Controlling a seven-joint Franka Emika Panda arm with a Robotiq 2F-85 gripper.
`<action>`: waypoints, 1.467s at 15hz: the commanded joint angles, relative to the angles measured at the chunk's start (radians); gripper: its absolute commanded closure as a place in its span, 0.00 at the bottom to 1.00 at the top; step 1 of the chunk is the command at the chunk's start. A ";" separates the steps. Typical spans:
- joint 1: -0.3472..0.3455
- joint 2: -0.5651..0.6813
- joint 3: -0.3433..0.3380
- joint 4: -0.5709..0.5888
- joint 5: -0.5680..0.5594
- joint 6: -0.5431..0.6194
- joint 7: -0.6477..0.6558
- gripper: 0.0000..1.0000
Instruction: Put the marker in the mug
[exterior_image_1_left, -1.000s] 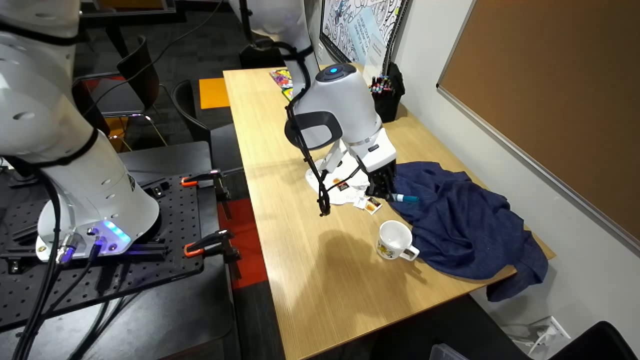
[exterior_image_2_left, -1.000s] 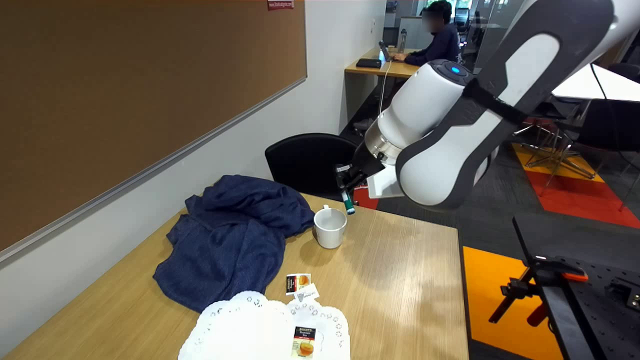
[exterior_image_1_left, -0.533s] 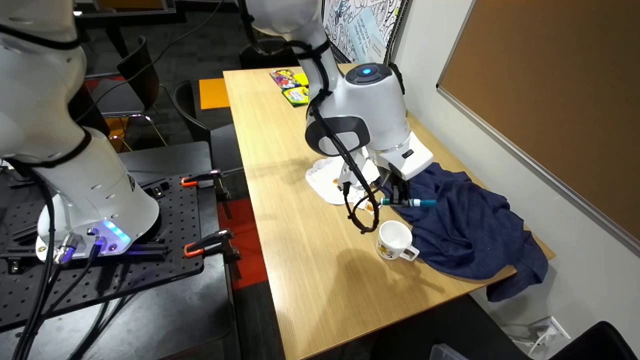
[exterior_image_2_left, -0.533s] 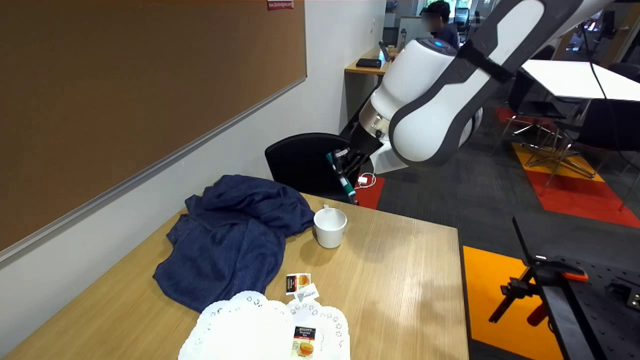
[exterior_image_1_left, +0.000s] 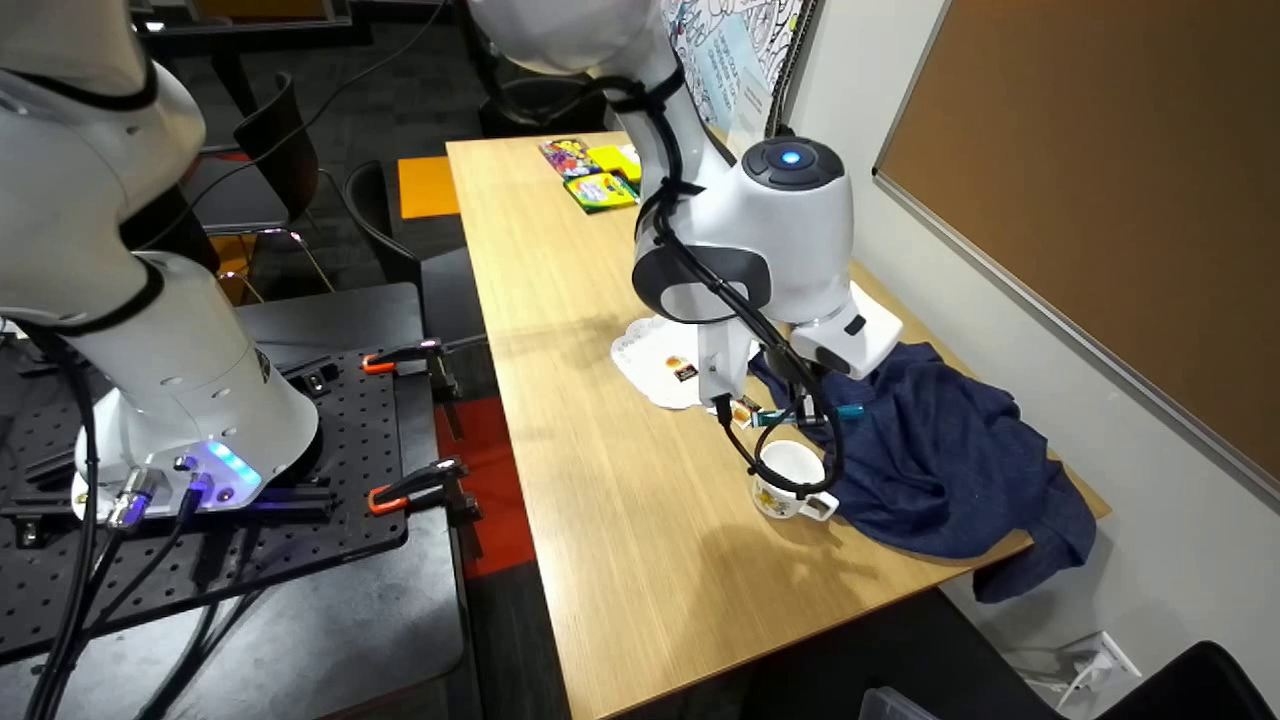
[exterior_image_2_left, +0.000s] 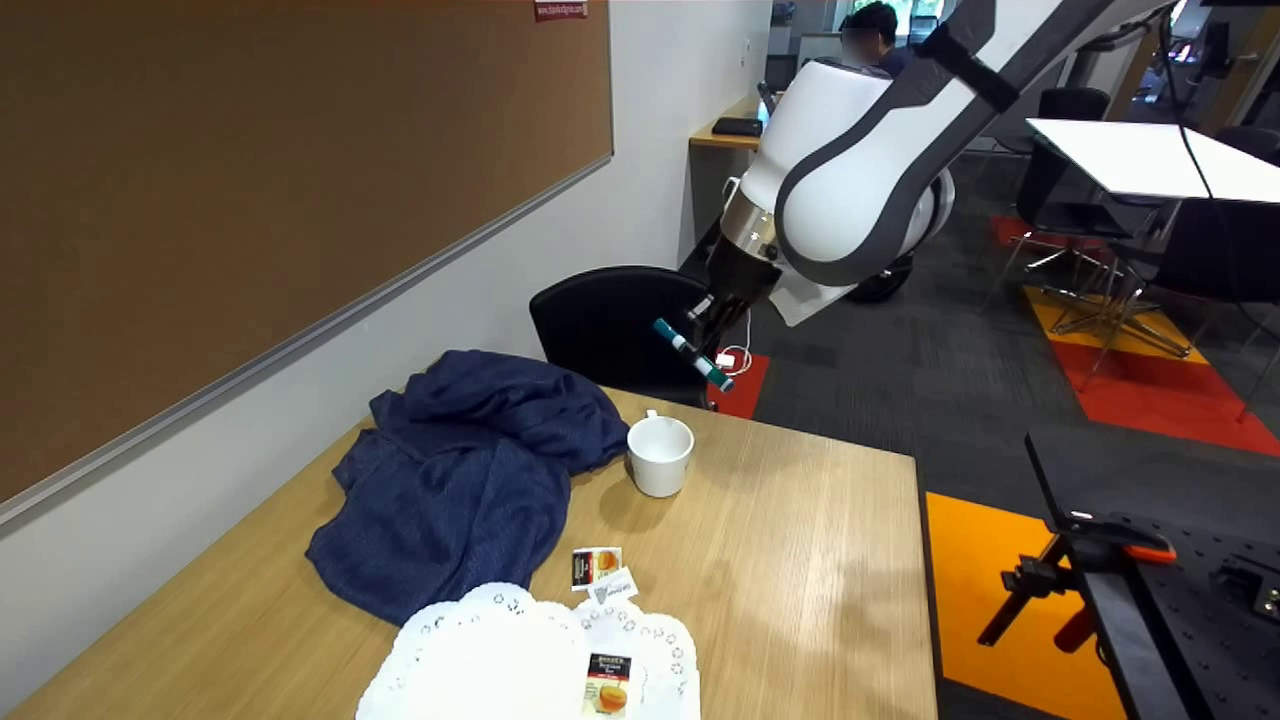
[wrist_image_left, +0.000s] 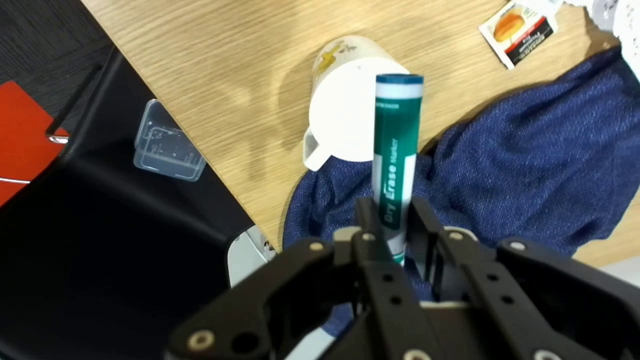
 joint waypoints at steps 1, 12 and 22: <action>0.020 0.000 -0.017 0.004 0.029 -0.018 -0.035 0.80; 0.450 0.100 -0.468 0.002 -0.019 0.232 0.243 0.95; 1.049 0.509 -0.996 0.064 0.307 0.262 0.502 0.95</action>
